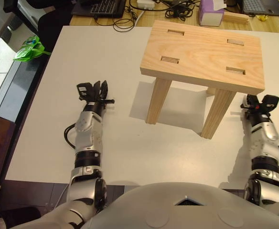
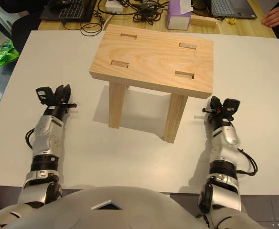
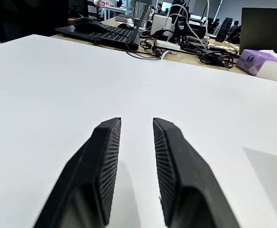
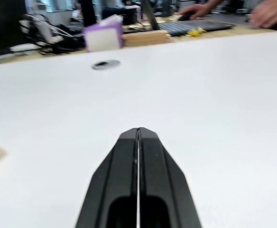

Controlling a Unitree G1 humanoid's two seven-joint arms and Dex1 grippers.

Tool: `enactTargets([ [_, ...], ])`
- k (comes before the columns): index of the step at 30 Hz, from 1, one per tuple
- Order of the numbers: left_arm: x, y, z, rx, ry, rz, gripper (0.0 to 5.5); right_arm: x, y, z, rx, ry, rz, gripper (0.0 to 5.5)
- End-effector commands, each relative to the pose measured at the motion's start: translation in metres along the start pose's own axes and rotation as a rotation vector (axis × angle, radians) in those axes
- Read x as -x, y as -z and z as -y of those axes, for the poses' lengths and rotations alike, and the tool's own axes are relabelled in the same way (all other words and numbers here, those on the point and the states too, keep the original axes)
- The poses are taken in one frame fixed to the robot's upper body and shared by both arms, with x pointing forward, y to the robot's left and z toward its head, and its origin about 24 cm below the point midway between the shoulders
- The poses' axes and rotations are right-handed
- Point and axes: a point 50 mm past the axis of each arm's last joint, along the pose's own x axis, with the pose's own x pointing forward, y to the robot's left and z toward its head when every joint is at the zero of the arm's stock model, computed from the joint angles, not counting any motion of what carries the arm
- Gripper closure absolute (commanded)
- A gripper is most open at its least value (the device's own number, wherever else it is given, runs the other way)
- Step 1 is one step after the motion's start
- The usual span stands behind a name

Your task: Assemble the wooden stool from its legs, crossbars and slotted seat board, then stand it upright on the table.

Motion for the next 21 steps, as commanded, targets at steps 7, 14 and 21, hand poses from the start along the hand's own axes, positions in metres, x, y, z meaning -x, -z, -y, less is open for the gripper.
enactTargets([
  [7,-0.022,0.02,0.033,-0.011,0.015,0.039,4.27,-0.016,0.019,-0.014,0.016,0.092,-0.039,5.5],
  [14,-0.022,0.015,0.037,0.023,-0.015,0.108,4.27,-0.015,0.016,-0.03,0.093,-0.196,-0.022,5.5],
  [21,-0.023,0.014,0.041,0.026,-0.005,0.115,4.27,-0.019,0.014,-0.038,0.069,-0.244,-0.019,5.5],
])
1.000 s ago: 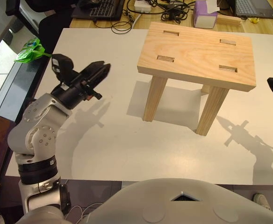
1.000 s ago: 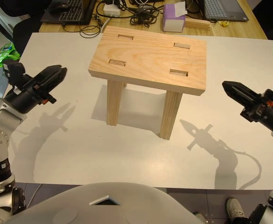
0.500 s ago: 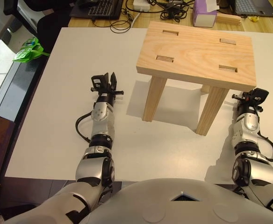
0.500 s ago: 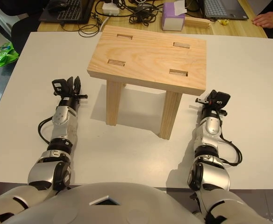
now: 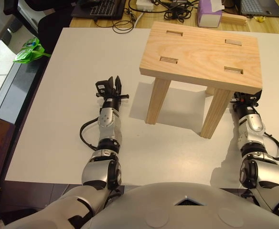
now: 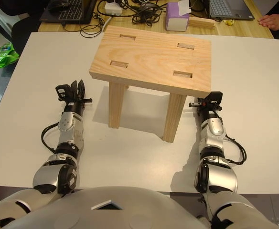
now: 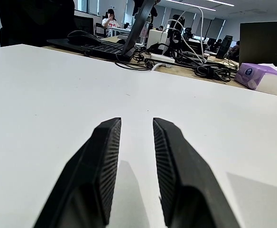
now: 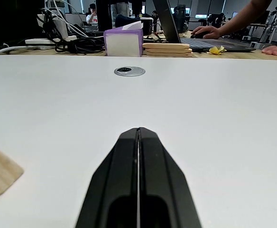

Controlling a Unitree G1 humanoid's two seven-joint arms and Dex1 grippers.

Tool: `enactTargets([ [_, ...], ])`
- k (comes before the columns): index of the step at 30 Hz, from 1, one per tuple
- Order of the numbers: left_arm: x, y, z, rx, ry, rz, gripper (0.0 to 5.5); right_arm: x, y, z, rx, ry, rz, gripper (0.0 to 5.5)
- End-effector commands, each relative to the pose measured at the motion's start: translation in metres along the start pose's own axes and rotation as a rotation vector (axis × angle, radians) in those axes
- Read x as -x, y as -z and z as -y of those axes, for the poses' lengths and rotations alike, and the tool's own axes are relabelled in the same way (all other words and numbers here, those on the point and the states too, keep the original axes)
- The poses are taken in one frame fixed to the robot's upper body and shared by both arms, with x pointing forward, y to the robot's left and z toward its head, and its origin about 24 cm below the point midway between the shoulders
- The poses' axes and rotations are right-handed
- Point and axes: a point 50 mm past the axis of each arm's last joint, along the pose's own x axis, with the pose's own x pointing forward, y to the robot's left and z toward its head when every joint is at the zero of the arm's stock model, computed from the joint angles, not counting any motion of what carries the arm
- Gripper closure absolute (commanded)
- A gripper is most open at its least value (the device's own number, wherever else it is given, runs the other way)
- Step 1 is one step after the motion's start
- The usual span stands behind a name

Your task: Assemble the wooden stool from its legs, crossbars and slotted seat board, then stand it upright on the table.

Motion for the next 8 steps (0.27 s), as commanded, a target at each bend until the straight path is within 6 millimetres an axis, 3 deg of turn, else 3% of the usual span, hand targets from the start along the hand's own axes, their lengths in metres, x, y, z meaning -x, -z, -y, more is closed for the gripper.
enactTargets([
  [1,-0.0033,-0.0039,0.0045,-0.018,0.023,0.017,4.27,0.0013,0.0088,-0.0071,-0.017,-0.038,-0.05,5.5],
  [8,-0.003,-0.0051,0.0085,-0.031,0.057,0.027,4.27,0.0013,0.005,-0.0054,0.017,-0.021,-0.023,5.5],
])
